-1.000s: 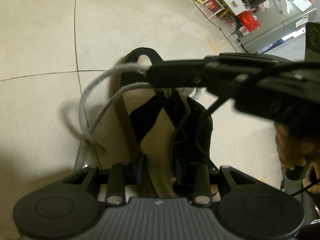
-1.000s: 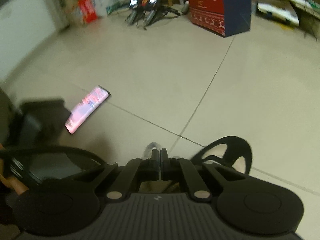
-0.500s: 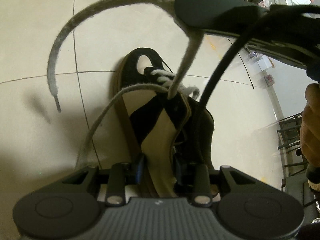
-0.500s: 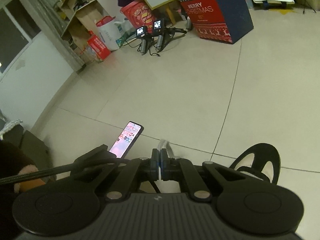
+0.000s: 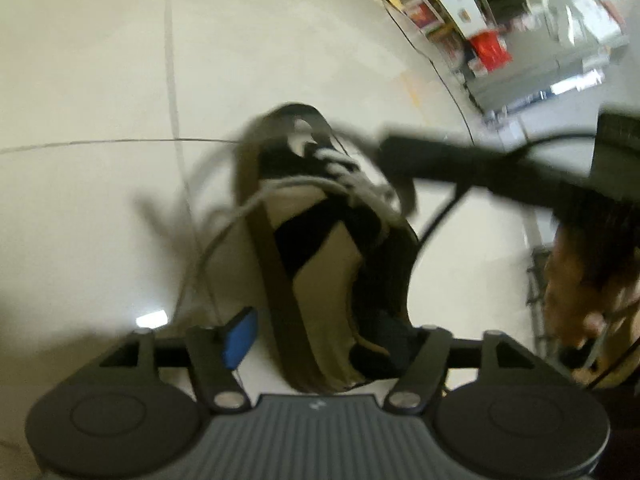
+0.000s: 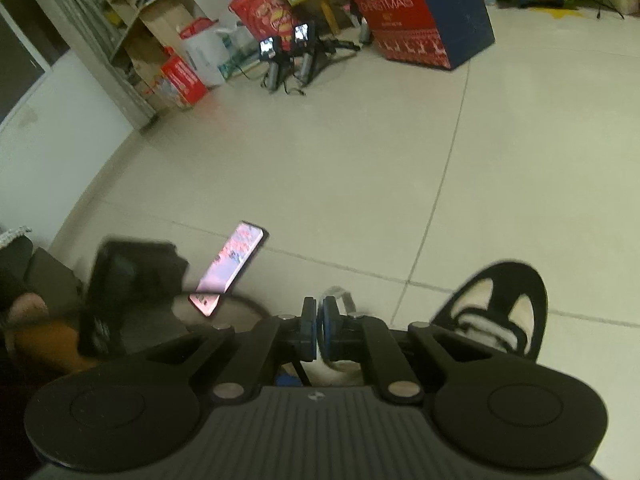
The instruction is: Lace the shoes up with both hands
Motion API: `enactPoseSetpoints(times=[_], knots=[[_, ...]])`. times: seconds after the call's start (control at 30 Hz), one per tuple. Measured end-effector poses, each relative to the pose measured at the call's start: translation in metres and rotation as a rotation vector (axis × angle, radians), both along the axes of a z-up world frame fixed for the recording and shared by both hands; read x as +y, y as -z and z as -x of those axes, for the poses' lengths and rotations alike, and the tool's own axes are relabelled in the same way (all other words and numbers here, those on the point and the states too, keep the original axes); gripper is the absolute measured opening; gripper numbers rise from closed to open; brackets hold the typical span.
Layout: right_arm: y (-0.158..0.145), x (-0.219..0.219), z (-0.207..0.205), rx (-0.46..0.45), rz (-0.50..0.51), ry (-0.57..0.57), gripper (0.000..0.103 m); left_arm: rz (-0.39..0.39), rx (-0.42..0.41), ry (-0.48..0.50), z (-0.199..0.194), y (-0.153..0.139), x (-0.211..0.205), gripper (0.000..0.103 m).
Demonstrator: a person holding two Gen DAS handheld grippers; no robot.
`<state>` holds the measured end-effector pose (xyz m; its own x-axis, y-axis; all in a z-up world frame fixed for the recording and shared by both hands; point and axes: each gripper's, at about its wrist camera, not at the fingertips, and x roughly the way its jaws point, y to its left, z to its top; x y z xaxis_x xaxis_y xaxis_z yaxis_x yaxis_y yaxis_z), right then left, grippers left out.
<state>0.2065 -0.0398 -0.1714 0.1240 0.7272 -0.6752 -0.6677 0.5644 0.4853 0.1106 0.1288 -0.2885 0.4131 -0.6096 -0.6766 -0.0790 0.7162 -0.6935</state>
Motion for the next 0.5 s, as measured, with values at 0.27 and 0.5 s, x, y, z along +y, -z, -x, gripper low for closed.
enactPoseSetpoints(times=[0.27, 0.5], knots=[[0.006, -0.025, 0.009, -0.014, 0.066, 0.038, 0.035, 0.048, 0.026, -0.095, -0.006, 0.005, 0.014, 0.072], [0.010, -0.053, 0.026, -0.035, 0.141, 0.068, 0.035, 0.123, 0.047, -0.163, -0.020, 0.011, 0.008, 0.072]])
